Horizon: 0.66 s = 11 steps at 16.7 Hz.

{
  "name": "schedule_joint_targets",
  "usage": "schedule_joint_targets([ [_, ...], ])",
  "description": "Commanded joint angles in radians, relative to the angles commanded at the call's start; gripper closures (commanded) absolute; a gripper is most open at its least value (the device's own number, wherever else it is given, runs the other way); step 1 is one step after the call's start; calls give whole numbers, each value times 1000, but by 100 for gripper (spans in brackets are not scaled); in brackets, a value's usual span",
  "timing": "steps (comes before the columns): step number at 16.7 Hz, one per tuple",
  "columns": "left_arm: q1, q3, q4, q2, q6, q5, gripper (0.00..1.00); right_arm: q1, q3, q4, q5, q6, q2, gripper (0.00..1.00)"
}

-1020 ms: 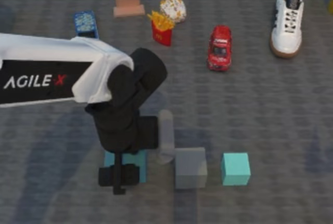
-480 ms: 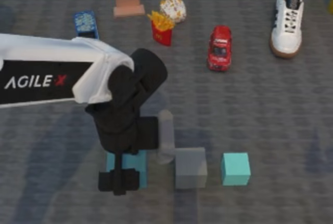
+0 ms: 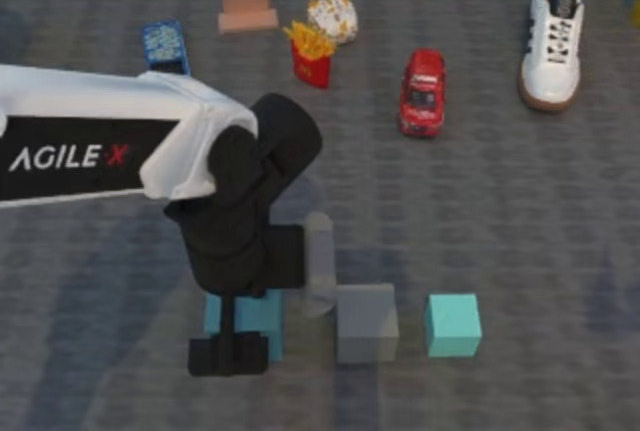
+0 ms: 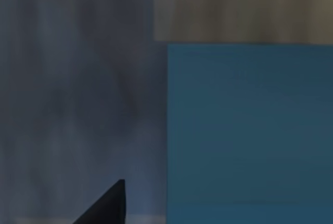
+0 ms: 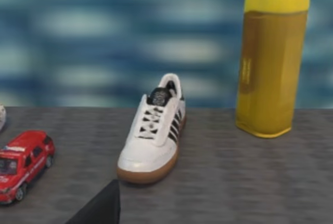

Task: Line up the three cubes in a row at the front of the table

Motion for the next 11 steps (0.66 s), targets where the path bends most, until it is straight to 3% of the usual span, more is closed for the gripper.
schedule_joint_targets([
  [11, 18, 174, -270, -95, -4, 0, 0, 0, 0, 0, 0, 0, 0, 0],
])
